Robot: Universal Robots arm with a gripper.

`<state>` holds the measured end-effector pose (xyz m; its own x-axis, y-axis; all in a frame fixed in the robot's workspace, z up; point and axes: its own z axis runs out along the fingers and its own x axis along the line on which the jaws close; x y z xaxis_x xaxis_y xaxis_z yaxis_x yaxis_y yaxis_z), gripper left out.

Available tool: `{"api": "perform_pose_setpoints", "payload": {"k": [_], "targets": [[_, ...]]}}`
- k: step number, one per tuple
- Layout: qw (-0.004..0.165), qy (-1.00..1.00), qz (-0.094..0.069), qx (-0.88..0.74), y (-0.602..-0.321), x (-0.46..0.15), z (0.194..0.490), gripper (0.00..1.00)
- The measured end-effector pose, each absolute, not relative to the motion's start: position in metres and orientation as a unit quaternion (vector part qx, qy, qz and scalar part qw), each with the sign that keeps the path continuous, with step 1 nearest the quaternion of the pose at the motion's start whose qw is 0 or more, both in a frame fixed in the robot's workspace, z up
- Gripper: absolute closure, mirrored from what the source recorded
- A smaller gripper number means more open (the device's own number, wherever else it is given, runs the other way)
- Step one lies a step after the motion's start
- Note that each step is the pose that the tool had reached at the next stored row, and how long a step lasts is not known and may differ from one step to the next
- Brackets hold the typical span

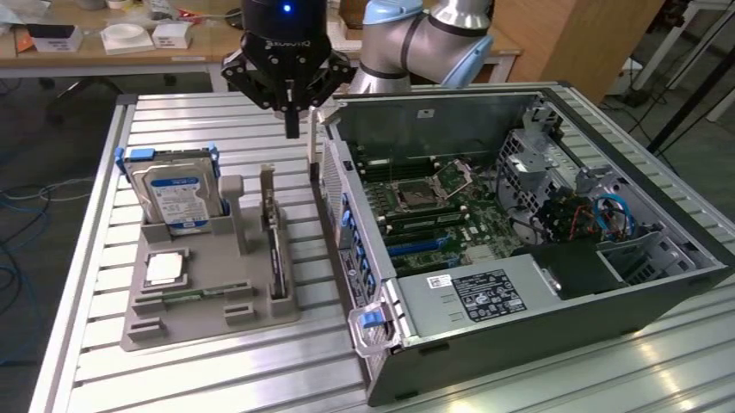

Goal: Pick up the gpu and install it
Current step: 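Reach for the gpu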

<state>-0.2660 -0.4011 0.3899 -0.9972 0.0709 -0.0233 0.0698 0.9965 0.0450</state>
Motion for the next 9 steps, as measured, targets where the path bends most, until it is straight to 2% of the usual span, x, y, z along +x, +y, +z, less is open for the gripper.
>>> {"api": "perform_pose_setpoints", "payload": {"k": [9], "targets": [[0.012,0.999,0.022,0.035,-0.401,-0.286,0.39,0.89]]}}
